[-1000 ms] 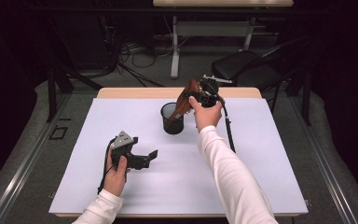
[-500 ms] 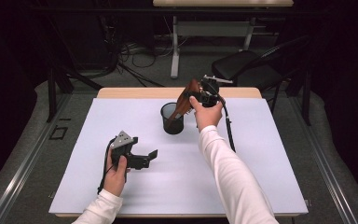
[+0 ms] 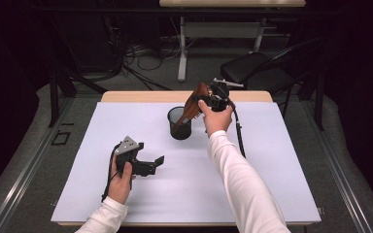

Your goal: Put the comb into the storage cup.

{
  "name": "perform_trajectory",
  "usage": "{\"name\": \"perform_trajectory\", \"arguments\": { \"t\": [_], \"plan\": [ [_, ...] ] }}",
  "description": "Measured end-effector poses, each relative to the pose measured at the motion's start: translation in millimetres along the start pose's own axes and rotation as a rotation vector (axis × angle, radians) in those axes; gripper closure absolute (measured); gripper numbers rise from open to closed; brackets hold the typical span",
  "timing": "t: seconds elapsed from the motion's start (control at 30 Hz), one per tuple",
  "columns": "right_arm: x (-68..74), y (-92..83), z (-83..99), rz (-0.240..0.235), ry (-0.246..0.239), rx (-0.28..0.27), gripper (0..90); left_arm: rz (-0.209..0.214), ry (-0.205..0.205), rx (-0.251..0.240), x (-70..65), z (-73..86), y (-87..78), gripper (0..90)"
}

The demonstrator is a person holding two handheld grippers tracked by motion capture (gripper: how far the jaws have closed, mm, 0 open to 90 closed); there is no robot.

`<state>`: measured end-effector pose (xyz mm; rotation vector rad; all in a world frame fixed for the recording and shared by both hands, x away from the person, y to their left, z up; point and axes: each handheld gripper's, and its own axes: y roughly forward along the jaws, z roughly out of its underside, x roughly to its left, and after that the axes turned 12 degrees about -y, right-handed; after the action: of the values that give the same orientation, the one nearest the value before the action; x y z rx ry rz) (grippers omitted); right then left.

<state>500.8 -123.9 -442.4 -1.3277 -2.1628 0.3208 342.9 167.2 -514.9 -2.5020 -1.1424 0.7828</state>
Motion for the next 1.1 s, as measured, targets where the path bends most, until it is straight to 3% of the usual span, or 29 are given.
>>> {"name": "perform_trajectory", "arguments": {
  "t": [1.1],
  "plan": [
    [-7.9,-2.7,6.3,-0.029,-0.005,-0.008,42.8,-0.002,0.006,0.006,-0.9,0.7,1.8,0.4]
  ]
}}
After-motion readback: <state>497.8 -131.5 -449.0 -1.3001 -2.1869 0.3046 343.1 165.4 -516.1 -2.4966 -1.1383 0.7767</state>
